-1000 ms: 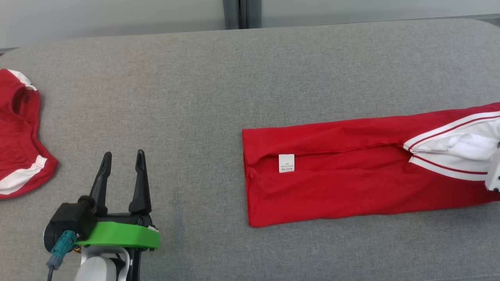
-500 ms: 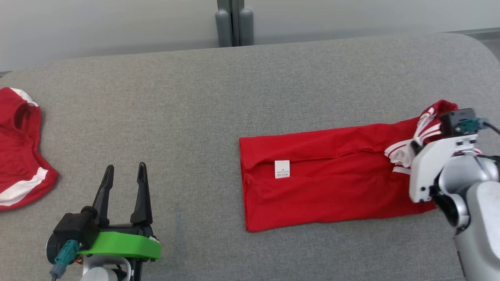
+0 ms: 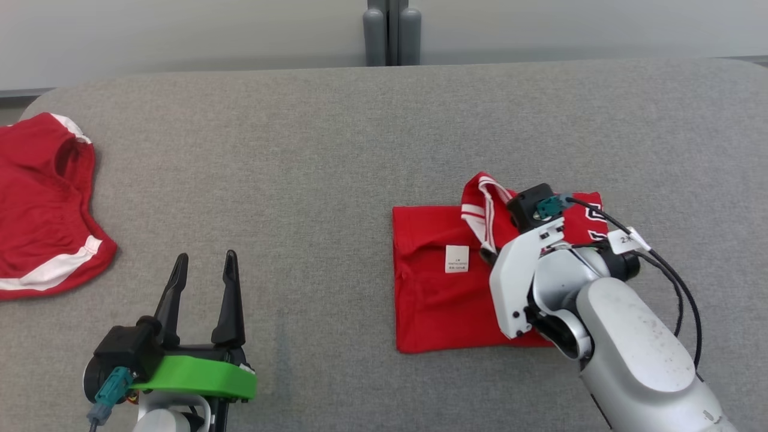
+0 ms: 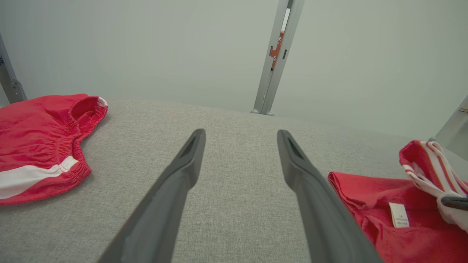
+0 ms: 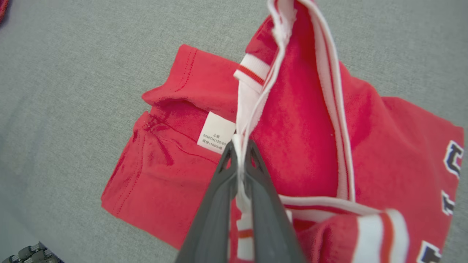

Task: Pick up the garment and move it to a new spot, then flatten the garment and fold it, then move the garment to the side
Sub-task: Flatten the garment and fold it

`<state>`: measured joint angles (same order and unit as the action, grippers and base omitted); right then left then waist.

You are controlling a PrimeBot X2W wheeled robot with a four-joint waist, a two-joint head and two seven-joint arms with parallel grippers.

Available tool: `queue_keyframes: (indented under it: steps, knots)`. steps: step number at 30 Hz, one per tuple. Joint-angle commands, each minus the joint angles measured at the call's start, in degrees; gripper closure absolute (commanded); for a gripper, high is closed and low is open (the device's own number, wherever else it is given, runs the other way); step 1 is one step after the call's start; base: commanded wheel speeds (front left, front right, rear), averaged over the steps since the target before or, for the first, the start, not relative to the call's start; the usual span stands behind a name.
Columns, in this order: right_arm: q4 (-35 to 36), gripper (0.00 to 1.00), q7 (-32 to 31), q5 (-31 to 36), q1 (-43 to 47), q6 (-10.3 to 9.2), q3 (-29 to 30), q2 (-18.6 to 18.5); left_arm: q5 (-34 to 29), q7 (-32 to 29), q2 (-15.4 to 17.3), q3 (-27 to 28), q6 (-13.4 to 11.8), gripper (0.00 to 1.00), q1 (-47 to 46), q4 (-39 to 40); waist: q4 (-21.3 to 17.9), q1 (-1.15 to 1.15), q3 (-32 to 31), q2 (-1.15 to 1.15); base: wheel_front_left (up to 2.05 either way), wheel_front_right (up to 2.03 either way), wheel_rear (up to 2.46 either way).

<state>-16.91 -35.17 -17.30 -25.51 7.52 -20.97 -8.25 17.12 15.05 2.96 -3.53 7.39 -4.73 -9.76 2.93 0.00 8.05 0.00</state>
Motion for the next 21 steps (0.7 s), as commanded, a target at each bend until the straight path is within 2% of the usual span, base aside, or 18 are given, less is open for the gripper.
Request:
queue_keyframes:
  steps: [1, 15, 16, 17, 18, 21]
  knots:
    - [-1.0, 1.0, 0.6, -0.6, -1.2, -0.06, -0.9, 0.5, 0.4, 0.2, 0.1, 0.0, 0.1, 0.0, -1.2, -0.2, 1.0, 0.0, 0.8, 0.0, 0.0, 0.0, 0.0]
    - [-12.9, 1.0, 4.4, -3.4, -8.0, -0.06, -7.8, 3.9, 0.9, 0.2, 0.0, -2.1, 0.1, 0.0, -2.9, -1.0, 4.6, 0.0, 2.7, 0.0, 0.0, 0.0, 0.0]
    - [-13.7, 0.89, 4.7, -3.7, -8.3, -0.06, -8.1, 4.1, 1.0, 0.2, 0.0, -2.2, 0.1, 0.0, -2.9, -1.0, 4.7, 0.0, 2.7, 0.0, 0.0, 0.0, 0.0]
    - [-14.2, 0.48, 5.0, -4.0, -8.5, -0.06, -8.3, 4.3, 1.0, 0.2, 0.0, -2.3, 0.1, 0.0, -2.9, -1.1, 4.8, 0.0, 2.6, 0.0, 0.0, 0.0, 0.0]
    - [-14.7, 0.0, 5.3, -4.3, -8.8, -0.06, -8.5, 4.4, 1.1, 0.2, 0.0, -2.3, 0.1, 0.0, -2.8, -1.2, 4.9, 0.0, 2.5, 0.0, 0.0, 0.0, 0.0]
    - [-15.2, 0.0, 7.1, -5.5, -9.2, -0.06, -8.8, 4.6, 1.1, 0.2, 0.0, -2.1, 0.1, 0.0, -2.4, -1.4, 4.8, 0.0, 2.1, 0.0, 0.0, 0.0, 0.0]
